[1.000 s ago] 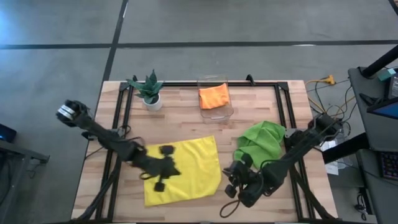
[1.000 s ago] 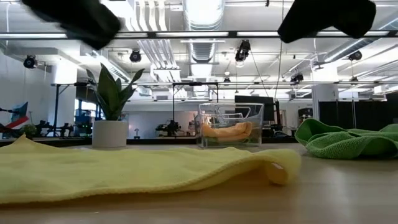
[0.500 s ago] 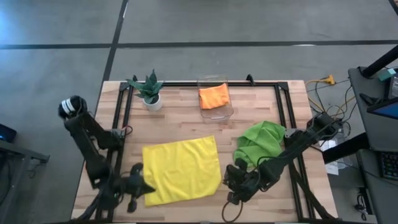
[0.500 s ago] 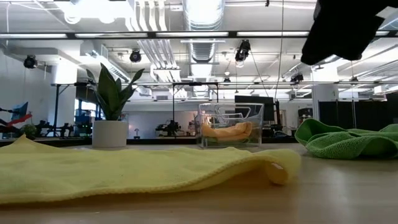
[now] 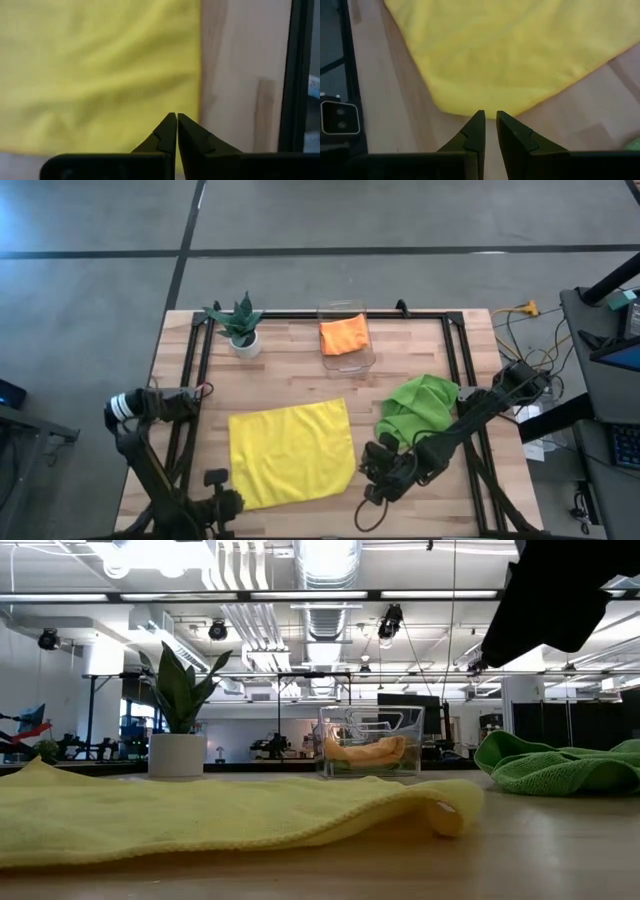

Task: Fold microfiber towels
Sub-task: Fold the yellow towel

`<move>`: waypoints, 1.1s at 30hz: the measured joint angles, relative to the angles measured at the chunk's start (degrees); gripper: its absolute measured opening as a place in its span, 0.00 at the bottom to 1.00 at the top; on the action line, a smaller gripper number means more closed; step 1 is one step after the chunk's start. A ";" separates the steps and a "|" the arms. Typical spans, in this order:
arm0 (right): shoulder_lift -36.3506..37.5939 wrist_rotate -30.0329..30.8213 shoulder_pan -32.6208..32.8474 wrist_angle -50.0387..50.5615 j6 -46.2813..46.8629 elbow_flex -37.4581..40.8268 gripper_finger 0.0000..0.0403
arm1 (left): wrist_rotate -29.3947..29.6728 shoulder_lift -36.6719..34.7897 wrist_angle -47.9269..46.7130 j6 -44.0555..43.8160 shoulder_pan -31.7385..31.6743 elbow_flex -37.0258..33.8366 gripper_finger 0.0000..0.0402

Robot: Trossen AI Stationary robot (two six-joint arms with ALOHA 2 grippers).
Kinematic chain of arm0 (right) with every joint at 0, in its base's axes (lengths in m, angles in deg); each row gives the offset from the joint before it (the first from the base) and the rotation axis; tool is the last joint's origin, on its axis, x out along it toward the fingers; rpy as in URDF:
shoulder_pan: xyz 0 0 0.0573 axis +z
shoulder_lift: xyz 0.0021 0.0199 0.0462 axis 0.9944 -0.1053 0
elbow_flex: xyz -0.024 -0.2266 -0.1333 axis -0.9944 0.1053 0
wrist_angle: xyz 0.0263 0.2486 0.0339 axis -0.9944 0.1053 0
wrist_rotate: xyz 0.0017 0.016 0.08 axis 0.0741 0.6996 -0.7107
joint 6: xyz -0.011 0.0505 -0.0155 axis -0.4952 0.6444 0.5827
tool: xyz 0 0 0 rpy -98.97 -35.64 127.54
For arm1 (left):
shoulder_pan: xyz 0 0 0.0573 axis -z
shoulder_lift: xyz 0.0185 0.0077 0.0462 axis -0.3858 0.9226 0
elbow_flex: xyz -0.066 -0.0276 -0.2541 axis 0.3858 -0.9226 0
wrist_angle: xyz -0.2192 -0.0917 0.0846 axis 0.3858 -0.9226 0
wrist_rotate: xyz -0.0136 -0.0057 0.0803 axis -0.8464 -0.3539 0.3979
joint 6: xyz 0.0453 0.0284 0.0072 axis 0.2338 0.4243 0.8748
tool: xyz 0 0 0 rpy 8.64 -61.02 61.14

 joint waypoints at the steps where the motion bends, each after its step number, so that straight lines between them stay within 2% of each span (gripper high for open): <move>1: 0.00 -0.02 0.02 0.13 -0.09 -0.05 0.11 | -1.82 0.64 0.66 -0.28 0.04 0.28 0.00; 3: 0.00 -0.12 0.07 0.09 -0.47 -0.21 0.11 | -4.46 1.04 2.87 -0.64 0.05 0.37 0.00; 7: 0.00 -0.45 0.02 0.10 -0.53 -0.28 0.11 | -4.47 0.11 7.37 1.72 0.52 0.15 0.05; 16: 0.00 -0.47 0.02 0.14 -0.63 -0.15 0.11 | -5.53 -0.33 7.23 2.14 0.42 -1.72 0.36; 21: 0.00 -0.47 0.13 0.14 -0.60 -0.12 0.11 | -8.17 -0.23 6.89 2.06 0.19 -3.56 0.46; 28: 0.00 -0.50 0.15 0.14 -0.60 -0.17 0.11 | -11.29 0.43 9.40 2.05 -1.06 -5.95 0.44; 31: 0.00 -0.54 0.40 0.13 -0.60 -0.17 0.11 | -12.77 0.43 8.76 2.05 -1.54 -6.01 0.38; 33: 0.00 -0.59 0.76 0.12 -0.58 -0.17 0.11 | -13.86 0.41 7.40 2.03 -1.81 -5.92 0.30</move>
